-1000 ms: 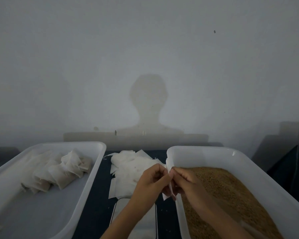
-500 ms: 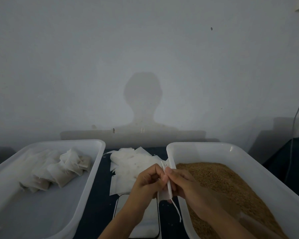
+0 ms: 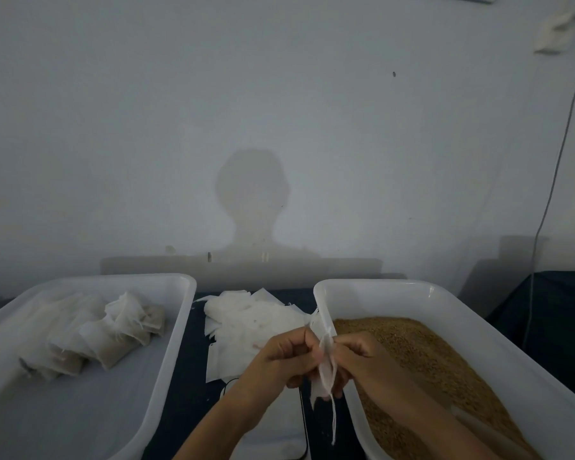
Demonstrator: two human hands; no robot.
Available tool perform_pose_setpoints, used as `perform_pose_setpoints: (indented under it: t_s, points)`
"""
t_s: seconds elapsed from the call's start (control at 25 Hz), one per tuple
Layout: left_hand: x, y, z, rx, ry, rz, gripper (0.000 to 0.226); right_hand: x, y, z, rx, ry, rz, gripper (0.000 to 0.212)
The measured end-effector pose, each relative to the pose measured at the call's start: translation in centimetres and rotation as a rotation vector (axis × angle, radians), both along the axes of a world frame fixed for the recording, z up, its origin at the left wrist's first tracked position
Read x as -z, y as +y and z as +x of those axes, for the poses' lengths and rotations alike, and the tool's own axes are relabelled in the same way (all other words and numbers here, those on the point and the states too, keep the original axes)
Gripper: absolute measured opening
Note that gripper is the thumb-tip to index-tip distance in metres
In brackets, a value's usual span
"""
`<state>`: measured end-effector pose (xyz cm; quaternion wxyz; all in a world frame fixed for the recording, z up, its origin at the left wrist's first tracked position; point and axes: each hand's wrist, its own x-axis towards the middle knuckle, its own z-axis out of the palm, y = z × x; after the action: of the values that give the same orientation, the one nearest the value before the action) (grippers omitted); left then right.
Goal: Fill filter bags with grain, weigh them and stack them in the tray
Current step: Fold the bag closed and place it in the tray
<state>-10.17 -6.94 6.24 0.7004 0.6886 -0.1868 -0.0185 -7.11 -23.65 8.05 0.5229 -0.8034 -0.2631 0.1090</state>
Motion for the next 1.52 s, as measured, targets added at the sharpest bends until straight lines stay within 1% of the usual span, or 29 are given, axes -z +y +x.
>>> perform_pose_setpoints:
  t_s: [0.04, 0.08, 0.12, 0.16, 0.24, 0.28, 0.36, 0.4, 0.48, 0.52, 0.56, 0.6, 0.64, 0.68, 0.72, 0.76, 0.8, 0.84, 0.88, 0.92, 0.96, 1.04, 1.08, 1.2, 1.28, 1.4, 1.52]
  points:
    - [0.2, 0.0, 0.2, -0.116, -0.026, 0.068, 0.02, 0.0, -0.2, 0.1, 0.032, -0.006, -0.008, 0.033]
    - [0.5, 0.0, 0.5, -0.253, -0.092, 0.178, 0.02, 0.1, -0.4, 0.2, 0.062, -0.014, -0.034, 0.033]
    - [0.7, -0.1, 0.7, -0.371, -0.196, 0.324, 0.02, 0.1, -0.6, 0.3, 0.081, -0.023, -0.075, 0.035]
    - [0.6, -0.2, 0.8, -0.427, -0.326, 0.478, 0.019, 0.1, -0.7, 0.3, 0.09, -0.029, -0.118, 0.036]
    - [0.2, -0.4, 1.0, -0.374, -0.599, 0.722, 0.01, 0.1, -1.0, 0.4, 0.109, -0.043, -0.163, 0.035]
    - [-0.1, -0.5, 1.2, -0.324, -0.685, 0.821, 0.012, 0.1, -1.2, 0.4, 0.123, -0.057, -0.169, 0.036]
    - [-0.6, -0.9, 1.8, -0.295, -0.741, 0.98, 0.02, 0.0, -1.6, 0.4, 0.161, -0.083, -0.138, 0.039]
    - [-0.8, -1.3, 2.1, -0.312, -0.755, 1.009, 0.023, 0.0, -2.0, 0.5, 0.191, -0.083, -0.091, 0.041]
    - [-0.8, -2.5, 2.4, -0.36, -0.797, 1.002, 0.038, -0.1, -3.1, 0.7, 0.257, -0.031, 0.034, 0.047]
    - [-0.7, -3.4, 2.6, -0.375, -0.828, 0.986, 0.041, -0.2, -3.9, 1.0, 0.293, -0.001, 0.083, 0.045]
    - [-0.7, -4.2, 2.9, -0.383, -0.857, 0.96, 0.038, -0.2, -4.9, 1.4, 0.333, 0.0, 0.077, 0.04]
    - [-0.6, -4.9, 3.4, -0.388, -0.866, 0.922, 0.031, 0.1, -6.4, 2.2, 0.381, -0.035, -0.001, 0.035]
    - [-0.6, -5.4, 3.8, -0.397, -0.853, 0.887, 0.027, 0.5, -8.2, 3.1, 0.417, -0.094, -0.172, 0.031]
    - [-0.5, -5.8, 4.3, -0.41, -0.836, 0.865, 0.025, 1.0, -10.0, 3.8, 0.414, -0.133, -0.403, 0.028]
    - [-0.4, -6.0, 4.8, -0.413, -0.824, 0.86, 0.025, 1.6, -11.5, 4.1, 0.373, -0.129, -0.629, 0.026]
    - [-0.1, -6.1, 5.1, -0.403, -0.815, 0.867, 0.025, 2.2, -12.7, 4.2, 0.311, -0.089, -0.799, 0.032]
    - [0.2, -6.3, 5.4, -0.383, -0.811, 0.881, 0.025, 3.0, -13.7, 4.3, 0.272, -0.04, -0.902, 0.047]
    - [0.5, -6.5, 5.6, -0.364, -0.81, 0.897, 0.024, 3.5, -14.2, 4.2, 0.264, -0.011, -0.955, 0.06]
    - [0.7, -6.8, 5.7, -0.349, -0.806, 0.919, 0.024, 4.0, -14.5, 4.2, 0.269, -0.017, -0.991, 0.065]
    - [1.0, -6.9, 5.9, -0.339, -0.798, 0.946, 0.024, 4.4, -14.6, 4.2, 0.267, -0.052, -1.018, 0.063]
    - [1.2, -7.1, 6.1, -0.336, -0.786, 0.978, 0.024, 4.7, -14.6, 4.3, 0.256, -0.094, -1.059, 0.053]
    - [1.5, -7.1, 6.4, -0.338, -0.772, 1.025, 0.025, 4.8, -14.6, 4.0, 0.212, -0.164, -1.145, 0.025]
    - [1.6, -7.0, 6.5, -0.34, -0.761, 1.027, 0.025, 4.8, -14.8, 3.9, 0.194, -0.186, -1.166, 0.016]
    - [1.8, -6.6, 6.7, -0.335, -0.707, 0.994, 0.019, 3.9, -15.8, 3.9, 0.19, -0.194, -1.08, 0.017]
    - [1.6, -6.3, 6.7, -0.337, -0.675, 0.961, 0.014, 2.2, -16.8, 4.5, 0.227, -0.247, -1.065, 0.015]
    - [1.3, -6.3, 6.8, -0.34, -0.635, 0.89, 0.01, 0.3, -18.0, 5.7, 0.238, -0.379, -1.14, 0.008]
    - [1.2, -7.0, 6.8, -0.323, -0.629, 0.847, 0.01, 1.0, -17.9, 6.2, 0.179, -0.498, -1.206, 0.015]
